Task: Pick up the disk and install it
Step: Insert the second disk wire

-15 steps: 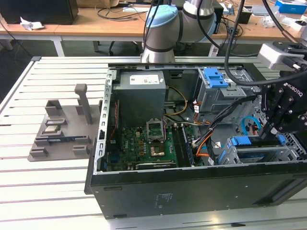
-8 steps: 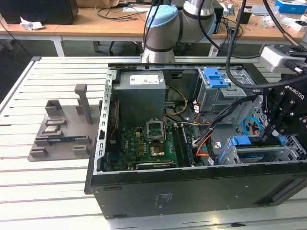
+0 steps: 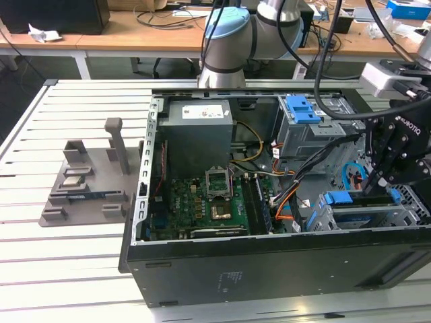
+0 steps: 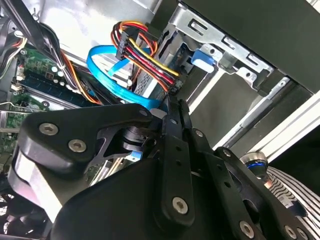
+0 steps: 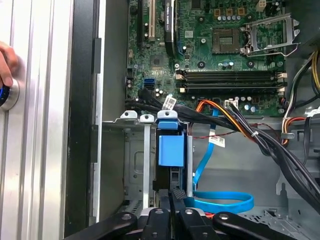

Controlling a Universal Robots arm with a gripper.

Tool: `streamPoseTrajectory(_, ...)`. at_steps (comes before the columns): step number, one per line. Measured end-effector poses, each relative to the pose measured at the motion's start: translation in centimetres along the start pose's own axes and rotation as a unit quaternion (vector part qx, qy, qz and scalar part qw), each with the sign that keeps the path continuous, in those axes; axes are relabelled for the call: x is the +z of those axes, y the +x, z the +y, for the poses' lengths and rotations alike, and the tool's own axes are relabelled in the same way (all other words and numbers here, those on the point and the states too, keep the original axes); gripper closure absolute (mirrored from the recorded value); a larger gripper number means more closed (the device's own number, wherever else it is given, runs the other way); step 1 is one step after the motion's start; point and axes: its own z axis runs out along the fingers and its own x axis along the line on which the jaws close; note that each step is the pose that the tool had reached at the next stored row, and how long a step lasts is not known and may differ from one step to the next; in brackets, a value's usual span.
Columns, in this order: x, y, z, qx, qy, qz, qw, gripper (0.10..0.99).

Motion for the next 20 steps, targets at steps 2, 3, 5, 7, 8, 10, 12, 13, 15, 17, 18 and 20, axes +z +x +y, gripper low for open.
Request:
streamPoseTrajectory(2, 0.08, -0.09, -0.01, 0.000, 0.0001, 0.0001, 1.0000, 0.925)
streamPoseTrajectory(3, 0.10, -0.20, -0.01, 0.000, 0.0001, 0.0002, 1.0000, 0.925)
streamPoseTrajectory(5, 0.12, -0.39, -0.02, 0.000, 0.0000, -0.0001, 1.0000, 0.925)
streamPoseTrajectory(7, 0.11, -0.42, -0.02, 0.000, 0.0001, 0.0000, 1.0000, 0.925)
streamPoseTrajectory(8, 0.12, -0.43, -0.02, 0.000, 0.0001, 0.0000, 1.0000, 0.925)
streamPoseTrajectory(10, 0.13, -0.44, -0.02, 0.000, 0.0001, 0.0000, 1.0000, 0.914)
streamPoseTrajectory(12, 0.02, -0.44, -0.01, 0.000, 0.0001, 0.0000, 1.0000, 0.851)
streamPoseTrajectory(13, -0.43, -0.39, 0.02, 0.000, 0.0001, 0.0000, 1.0000, 0.851)
streamPoseTrajectory(15, -1.63, -0.42, 0.12, 0.000, 0.0001, 0.0000, 1.0000, 0.851)
streamPoseTrajectory(17, -3.03, -0.69, 0.23, 0.000, 0.0001, 0.0001, 1.0000, 0.851)
streamPoseTrajectory(18, -3.51, -0.77, 0.27, 0.000, 0.0001, 0.0000, 1.0000, 0.851)
streamPoseTrajectory(20, -4.58, -0.88, 0.36, 0.000, 0.0001, 0.0000, 1.0000, 0.929)
